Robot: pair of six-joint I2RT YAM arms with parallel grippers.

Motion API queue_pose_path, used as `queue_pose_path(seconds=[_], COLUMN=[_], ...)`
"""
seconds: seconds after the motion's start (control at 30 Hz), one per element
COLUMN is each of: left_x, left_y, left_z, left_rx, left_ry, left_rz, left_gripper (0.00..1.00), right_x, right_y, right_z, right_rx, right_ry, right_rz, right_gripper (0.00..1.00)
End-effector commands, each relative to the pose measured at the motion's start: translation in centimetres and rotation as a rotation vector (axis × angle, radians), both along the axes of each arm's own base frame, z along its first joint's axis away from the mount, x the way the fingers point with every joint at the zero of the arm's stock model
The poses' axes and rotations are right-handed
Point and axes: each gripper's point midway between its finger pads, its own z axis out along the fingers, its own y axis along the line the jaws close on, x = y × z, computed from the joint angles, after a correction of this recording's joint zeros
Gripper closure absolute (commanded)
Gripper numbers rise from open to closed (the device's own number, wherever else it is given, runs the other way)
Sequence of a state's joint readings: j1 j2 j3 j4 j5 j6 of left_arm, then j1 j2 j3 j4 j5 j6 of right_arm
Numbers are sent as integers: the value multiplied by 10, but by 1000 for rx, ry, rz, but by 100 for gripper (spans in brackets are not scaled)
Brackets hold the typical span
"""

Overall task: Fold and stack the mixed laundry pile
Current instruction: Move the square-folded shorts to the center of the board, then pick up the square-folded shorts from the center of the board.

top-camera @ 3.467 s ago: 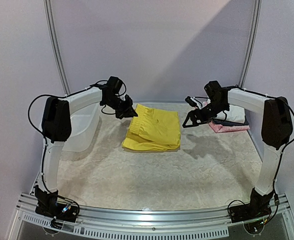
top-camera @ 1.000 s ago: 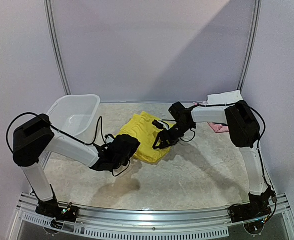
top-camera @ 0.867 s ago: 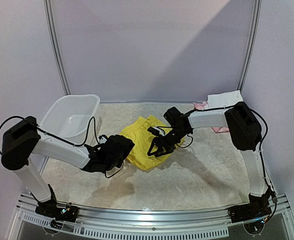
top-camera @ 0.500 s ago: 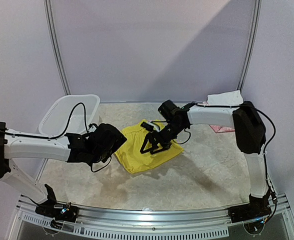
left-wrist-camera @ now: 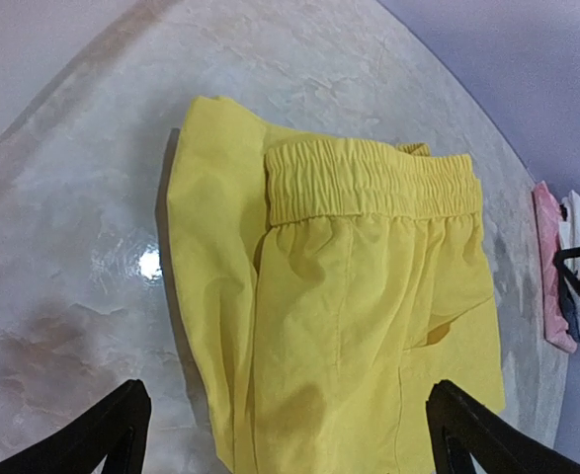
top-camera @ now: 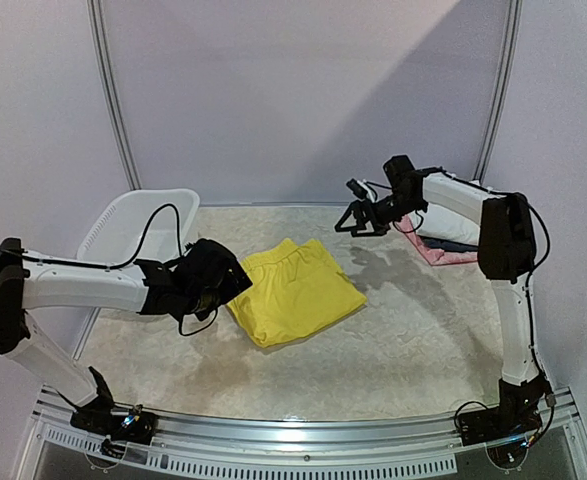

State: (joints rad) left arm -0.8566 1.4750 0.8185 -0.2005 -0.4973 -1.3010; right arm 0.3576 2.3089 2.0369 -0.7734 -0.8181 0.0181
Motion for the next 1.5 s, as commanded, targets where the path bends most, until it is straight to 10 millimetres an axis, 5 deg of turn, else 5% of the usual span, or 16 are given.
queue_pose_path(seconds=[0.0,0.2,0.6,0.93,1.23,1.47], left_x=[7,17,25,31,38,42], left_y=[-19,-36,-44,-38,-53,-58], left_z=[-13,-23,-49,-64,-82,-87], left_rx=[-53,-75,-116,-78,-144,-150], left_ry=[8,36,69,87,101,98], left_rz=[-92,-120,-99,-113,-134,-154], left_gripper=[1,1,2,8,15,23], right_x=[-22,-32,-75,-82,-110,-108], right_y=[7,8,20,34,59,63], right_z=[-52,-97,-155,-155,-166,-166], right_rx=[-44,-64,-206,-133,-133,-128], right_ry=[148,272,405,453,501,494], right_rz=[62,69,78,99,163,157], right_gripper=[1,2,4,9,22,55])
